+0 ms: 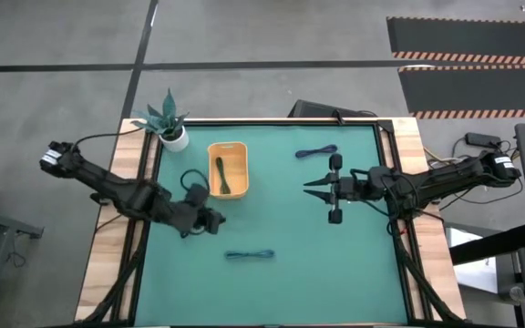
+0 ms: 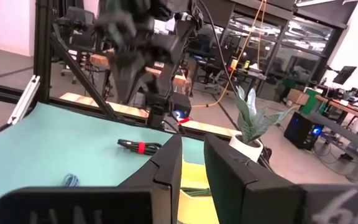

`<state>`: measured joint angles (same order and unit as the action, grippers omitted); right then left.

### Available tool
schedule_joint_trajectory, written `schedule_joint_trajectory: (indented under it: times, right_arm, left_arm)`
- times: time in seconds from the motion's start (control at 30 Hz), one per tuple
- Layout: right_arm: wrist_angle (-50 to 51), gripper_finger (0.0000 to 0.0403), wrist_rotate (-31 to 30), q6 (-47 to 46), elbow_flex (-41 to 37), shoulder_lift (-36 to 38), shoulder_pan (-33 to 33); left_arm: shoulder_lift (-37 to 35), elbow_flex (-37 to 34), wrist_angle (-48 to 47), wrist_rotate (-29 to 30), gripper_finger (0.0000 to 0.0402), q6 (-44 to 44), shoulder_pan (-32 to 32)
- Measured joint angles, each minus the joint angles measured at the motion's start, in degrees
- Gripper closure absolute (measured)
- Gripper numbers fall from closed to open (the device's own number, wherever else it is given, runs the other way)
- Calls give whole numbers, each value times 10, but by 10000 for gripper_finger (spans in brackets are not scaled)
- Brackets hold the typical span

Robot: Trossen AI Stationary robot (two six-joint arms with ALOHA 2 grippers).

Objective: Pick and place USB-C Cables
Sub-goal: Put the black USB cable into the yellow bin

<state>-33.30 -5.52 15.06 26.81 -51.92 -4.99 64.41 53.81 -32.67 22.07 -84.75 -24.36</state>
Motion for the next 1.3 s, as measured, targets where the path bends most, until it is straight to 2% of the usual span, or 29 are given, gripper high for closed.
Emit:
schedule_joint_trajectory:
  times: [0.13, 0.3, 0.47, 0.6, 1.03, 1.17, 1.3]
  right_arm:
    - [1, 344, 0, -1, 0, 5, 0]
    - [7, 344, 1, -5, 0, 5, 0]
    - [13, 344, 1, -5, 0, 5, 0]
    - [13, 344, 1, -5, 0, 4, 0]
    - [14, 344, 0, -3, 0, 4, 0]
    - [15, 344, 0, -1, 0, 4, 0]
    - [15, 344, 0, 0, 0, 4, 0]
  left_arm:
    - [22, 6, -132, -11, 400, -113, -35]
    - [47, 2, -219, -81, 401, -218, -55]
    - [77, 9, -290, -155, 401, -264, -57]
    - [96, 13, -315, -186, 402, -275, -57]
    - [108, -20, -340, -163, 398, -275, -45]
    - [98, -41, -338, -152, 366, -271, -35]
    - [96, -62, -338, -138, 308, -275, -27]
